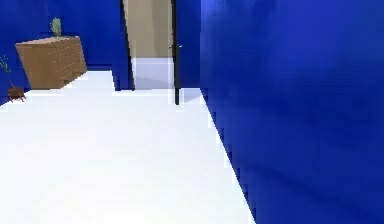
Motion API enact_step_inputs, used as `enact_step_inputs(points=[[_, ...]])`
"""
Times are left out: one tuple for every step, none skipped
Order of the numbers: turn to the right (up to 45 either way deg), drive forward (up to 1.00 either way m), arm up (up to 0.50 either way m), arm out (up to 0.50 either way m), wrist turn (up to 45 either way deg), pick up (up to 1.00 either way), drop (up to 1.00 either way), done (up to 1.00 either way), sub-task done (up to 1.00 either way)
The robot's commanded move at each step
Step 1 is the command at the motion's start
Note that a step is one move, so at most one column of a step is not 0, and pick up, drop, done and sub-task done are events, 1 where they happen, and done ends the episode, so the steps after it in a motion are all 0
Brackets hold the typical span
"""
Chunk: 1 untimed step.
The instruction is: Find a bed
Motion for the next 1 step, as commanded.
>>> enact_step_inputs(points=[[-3.0,0.00,0.00,0.00,0.0,0.00,0.00,0.00,0.00]])
